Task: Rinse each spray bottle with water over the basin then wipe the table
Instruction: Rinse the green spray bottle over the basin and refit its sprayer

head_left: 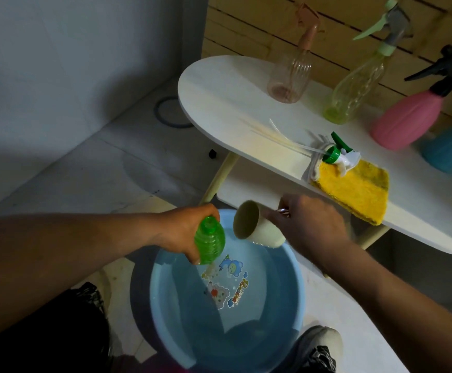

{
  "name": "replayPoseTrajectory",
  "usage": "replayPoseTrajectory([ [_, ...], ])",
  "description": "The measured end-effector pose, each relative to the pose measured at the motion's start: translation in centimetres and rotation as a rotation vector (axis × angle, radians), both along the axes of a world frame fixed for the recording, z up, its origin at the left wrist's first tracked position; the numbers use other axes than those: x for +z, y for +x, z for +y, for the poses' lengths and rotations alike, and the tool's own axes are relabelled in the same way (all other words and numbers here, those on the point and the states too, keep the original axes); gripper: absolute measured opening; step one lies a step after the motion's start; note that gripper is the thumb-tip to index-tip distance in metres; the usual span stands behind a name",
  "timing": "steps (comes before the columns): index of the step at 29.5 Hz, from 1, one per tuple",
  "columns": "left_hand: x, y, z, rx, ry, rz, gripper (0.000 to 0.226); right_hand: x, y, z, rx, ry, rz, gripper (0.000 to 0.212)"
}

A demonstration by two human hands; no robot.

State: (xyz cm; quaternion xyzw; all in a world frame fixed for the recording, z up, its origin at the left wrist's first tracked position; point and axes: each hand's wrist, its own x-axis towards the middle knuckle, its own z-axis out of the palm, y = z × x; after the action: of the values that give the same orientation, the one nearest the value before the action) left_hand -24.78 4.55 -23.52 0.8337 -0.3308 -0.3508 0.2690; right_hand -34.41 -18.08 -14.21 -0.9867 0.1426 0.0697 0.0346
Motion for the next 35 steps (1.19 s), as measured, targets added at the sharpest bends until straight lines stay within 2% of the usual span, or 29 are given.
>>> replayPoseTrajectory([
  [3,-0.1,0.0,0.3,0.023,-0.006,-0.016,0.084,-4.2,1.4,-0.6,0.001,0.067,0.178,0.04],
  [7,-0.2,0.0,0.5,0.032,-0.024,-0.021,0.084,-11.1,1.6,-1.2,0.021,0.068,0.35,0.028],
  [14,-1.1,0.0,1.0,0.064,-0.012,0.003,0.08,-17.9,0.0,-2.0,0.143,-0.061,0.405,0.028],
  [20,-1.2,0.3,0.9,0.047,0.014,0.003,0.08,-20.4,-0.6,-2.1,0.119,0.032,0.426,0.032],
  [26,-1.7,0.3,1.1,0.044,0.049,-0.009,0.086,-20.5,-0.6,-1.7,0.049,0.199,0.434,0.032],
  [30,-1.7,0.4,1.2,0.061,0.06,-0.012,0.088,-18.2,0.2,-2.7,-0.08,0.303,0.397,0.041],
  [35,-1.1,0.4,0.8,0.043,0.082,-0.038,0.087,-12.9,0.6,-3.8,-0.15,0.34,0.353,0.035],
])
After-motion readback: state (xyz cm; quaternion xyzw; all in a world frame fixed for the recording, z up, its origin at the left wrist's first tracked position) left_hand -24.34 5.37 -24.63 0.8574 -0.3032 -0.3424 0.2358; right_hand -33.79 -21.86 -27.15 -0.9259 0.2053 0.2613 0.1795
